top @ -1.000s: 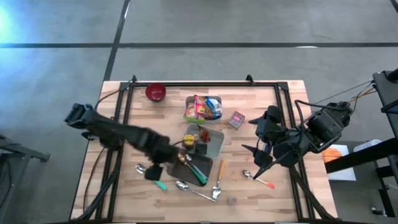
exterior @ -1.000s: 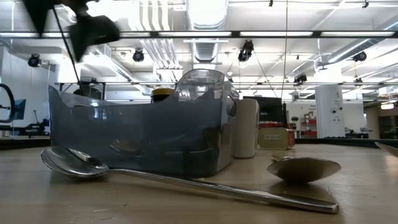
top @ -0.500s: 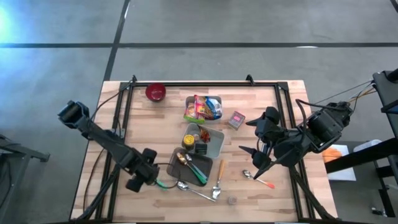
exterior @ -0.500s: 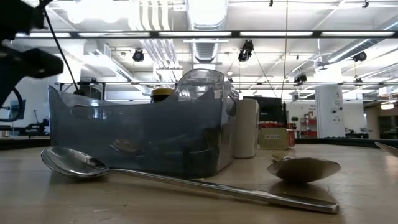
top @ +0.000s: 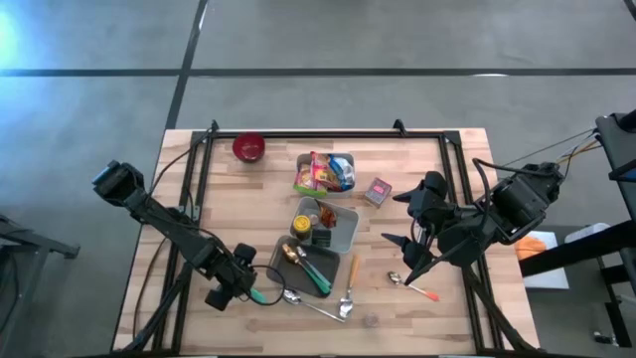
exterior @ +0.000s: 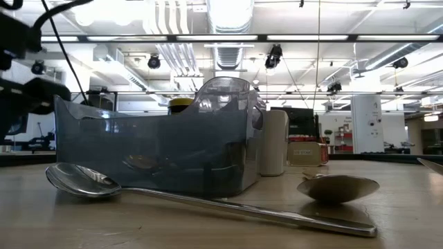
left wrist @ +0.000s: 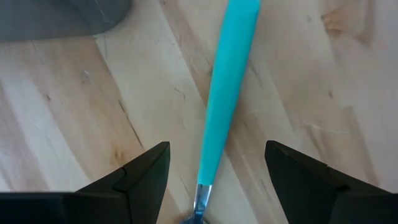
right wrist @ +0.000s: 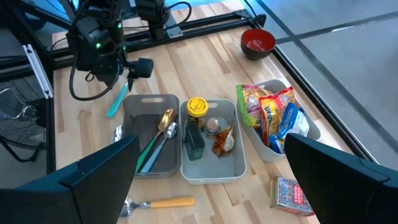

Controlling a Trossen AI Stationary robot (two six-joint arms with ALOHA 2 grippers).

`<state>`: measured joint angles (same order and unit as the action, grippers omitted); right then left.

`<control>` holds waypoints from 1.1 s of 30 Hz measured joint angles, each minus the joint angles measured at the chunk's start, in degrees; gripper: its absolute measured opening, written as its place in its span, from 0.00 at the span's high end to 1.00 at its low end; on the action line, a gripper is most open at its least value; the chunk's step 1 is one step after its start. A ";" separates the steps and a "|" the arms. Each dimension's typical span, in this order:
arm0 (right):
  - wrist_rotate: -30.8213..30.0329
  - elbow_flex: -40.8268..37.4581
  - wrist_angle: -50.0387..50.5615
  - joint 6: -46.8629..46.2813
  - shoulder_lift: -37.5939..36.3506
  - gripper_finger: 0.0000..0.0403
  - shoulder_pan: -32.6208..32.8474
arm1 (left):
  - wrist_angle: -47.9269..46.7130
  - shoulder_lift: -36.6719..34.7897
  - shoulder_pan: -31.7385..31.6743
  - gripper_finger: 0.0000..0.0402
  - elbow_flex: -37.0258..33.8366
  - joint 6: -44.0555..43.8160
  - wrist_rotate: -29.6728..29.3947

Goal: Pick & Place Food Item
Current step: Put the light green spoon into the black bin

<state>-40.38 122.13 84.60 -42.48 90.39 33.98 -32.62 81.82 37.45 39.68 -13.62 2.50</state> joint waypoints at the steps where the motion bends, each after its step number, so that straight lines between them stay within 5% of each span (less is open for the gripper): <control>1: 0.01 0.00 0.02 0.00 0.00 0.01 0.02 | 0.96 0.04 0.00 0.34 -0.78 0.08 0.00; 11: 0.07 -0.01 0.50 0.02 0.00 0.01 0.02 | 2.25 0.09 0.00 0.36 -3.39 -0.33 -1.54; 23: 0.52 -0.11 0.48 0.02 0.00 0.01 0.02 | 6.18 0.09 0.00 0.74 -3.48 -0.52 -1.88; 33: 3.50 -0.11 0.45 -0.07 0.00 0.01 0.02 | 11.19 -0.13 -0.04 0.76 -7.25 -4.72 -1.01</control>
<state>-36.88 122.02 85.04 -42.55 90.39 34.00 -21.43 81.69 37.41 32.44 -18.35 1.50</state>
